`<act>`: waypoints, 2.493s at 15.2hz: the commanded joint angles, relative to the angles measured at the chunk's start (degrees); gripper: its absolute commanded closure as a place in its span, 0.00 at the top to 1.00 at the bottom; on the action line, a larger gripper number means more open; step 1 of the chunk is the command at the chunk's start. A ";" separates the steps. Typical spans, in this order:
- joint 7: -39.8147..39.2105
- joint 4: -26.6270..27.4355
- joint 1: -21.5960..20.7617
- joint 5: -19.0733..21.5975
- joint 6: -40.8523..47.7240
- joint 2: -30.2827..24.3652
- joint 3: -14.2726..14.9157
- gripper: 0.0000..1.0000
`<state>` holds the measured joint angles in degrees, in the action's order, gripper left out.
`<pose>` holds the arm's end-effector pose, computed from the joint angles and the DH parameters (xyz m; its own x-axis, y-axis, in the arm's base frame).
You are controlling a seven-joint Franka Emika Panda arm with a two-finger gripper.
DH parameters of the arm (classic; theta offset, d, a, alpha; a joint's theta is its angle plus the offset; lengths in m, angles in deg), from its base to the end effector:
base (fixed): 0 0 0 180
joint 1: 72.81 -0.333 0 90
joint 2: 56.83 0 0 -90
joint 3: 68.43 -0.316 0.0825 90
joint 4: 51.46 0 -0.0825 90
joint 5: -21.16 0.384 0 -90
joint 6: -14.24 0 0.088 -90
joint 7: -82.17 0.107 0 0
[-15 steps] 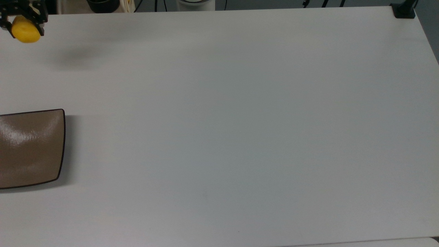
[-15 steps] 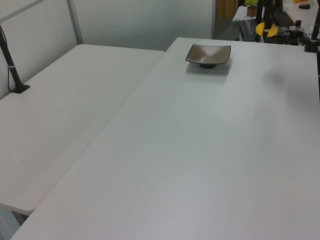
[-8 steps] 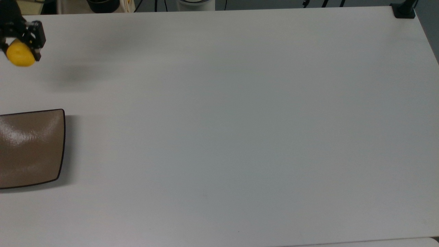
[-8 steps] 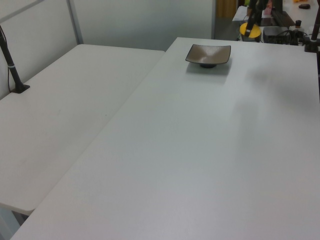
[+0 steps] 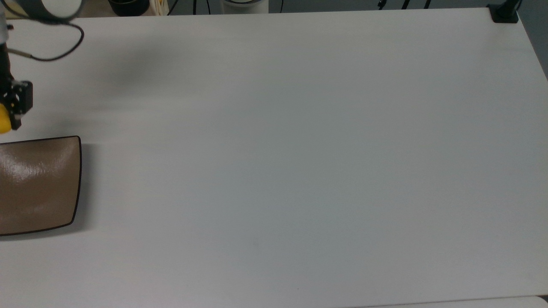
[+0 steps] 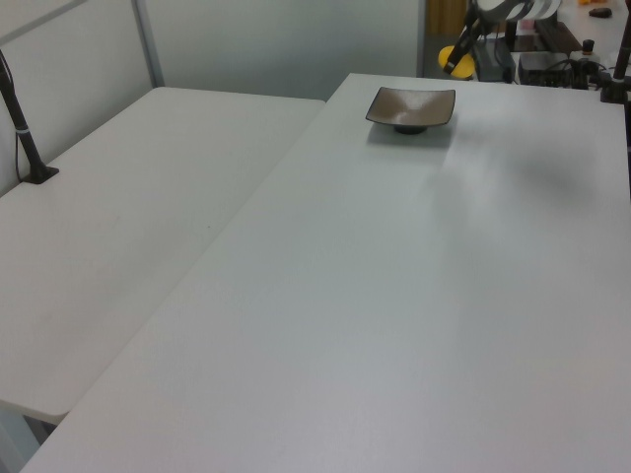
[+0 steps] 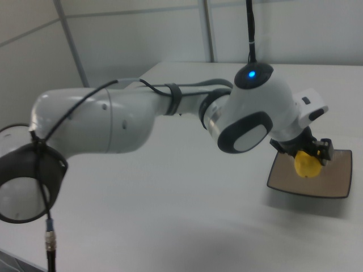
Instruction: Put potatoes on a ceramic plate
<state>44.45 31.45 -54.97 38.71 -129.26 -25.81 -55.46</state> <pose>0.6574 -0.3528 0.4390 0.8702 0.0337 0.4915 -0.0589 -0.9834 0.1717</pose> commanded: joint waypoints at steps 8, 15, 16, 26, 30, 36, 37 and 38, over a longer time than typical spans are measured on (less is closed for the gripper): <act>1.16 -7.24 -0.70 1.08 -18.28 15.12 -5.41 0.08; 0.81 -6.62 -0.88 0.55 -21.11 16.18 -5.41 0.70; 0.81 -6.45 -1.06 0.46 -21.38 16.09 -5.41 0.80; 1.07 13.47 -3.60 0.02 -16.75 -7.24 -5.06 1.00; 3.08 16.49 -4.04 0.11 3.34 -20.62 -3.66 1.00; 11.33 14.04 -8.52 -1.82 40.54 -35.65 -0.58 1.00; 15.01 13.94 -10.09 -2.52 44.41 -37.42 -0.58 1.00; 19.40 13.94 -11.59 -3.83 47.84 -38.82 -0.93 1.00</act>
<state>53.75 43.01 -61.28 38.13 -89.78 -59.02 -57.01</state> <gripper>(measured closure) 0.000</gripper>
